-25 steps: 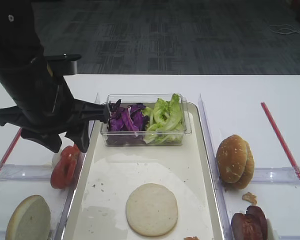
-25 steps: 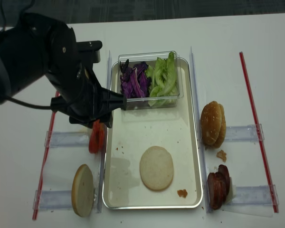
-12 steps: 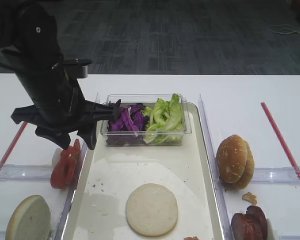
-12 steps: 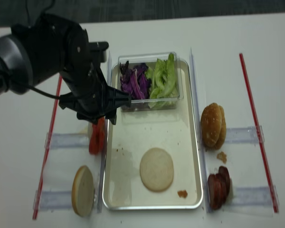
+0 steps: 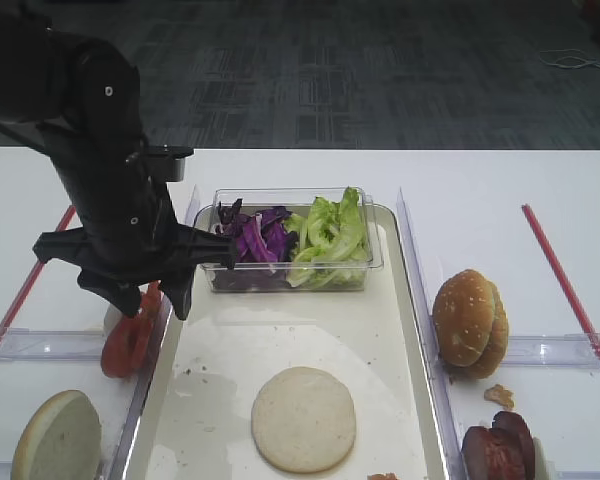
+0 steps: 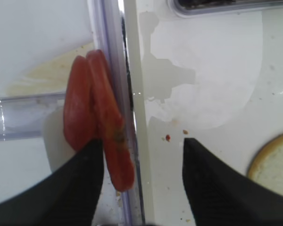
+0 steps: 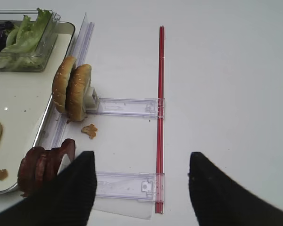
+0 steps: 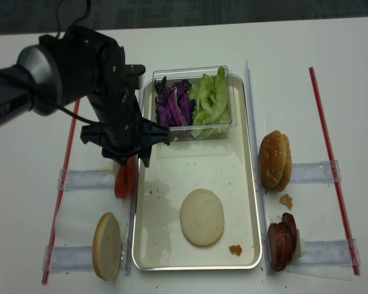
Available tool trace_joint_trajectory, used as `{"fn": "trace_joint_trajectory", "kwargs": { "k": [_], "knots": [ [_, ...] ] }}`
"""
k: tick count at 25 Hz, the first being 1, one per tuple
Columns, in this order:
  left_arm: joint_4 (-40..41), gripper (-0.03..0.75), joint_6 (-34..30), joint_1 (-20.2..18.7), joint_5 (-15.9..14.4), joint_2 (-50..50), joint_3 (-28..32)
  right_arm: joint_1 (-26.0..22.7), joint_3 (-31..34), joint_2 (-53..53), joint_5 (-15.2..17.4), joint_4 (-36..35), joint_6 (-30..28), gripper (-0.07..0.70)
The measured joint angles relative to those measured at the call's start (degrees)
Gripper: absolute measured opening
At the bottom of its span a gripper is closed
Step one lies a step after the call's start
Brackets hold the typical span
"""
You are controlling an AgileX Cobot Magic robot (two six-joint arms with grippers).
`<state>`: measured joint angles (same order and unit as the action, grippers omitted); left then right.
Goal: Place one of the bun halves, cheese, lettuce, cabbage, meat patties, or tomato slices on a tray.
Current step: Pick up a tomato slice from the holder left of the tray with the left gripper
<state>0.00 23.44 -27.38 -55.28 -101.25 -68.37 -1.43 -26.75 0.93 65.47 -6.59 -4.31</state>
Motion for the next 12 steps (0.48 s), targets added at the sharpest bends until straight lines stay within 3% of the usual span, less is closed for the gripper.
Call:
{"fn": "trace_joint_trajectory", "kwargs": {
  "k": [12],
  "knots": [
    [0.0, 0.356, 0.0, 0.0, 0.7, -3.4, -1.6, 0.0, 0.0, 0.0, 0.0, 0.0, 0.0, 0.477]
  ]
}}
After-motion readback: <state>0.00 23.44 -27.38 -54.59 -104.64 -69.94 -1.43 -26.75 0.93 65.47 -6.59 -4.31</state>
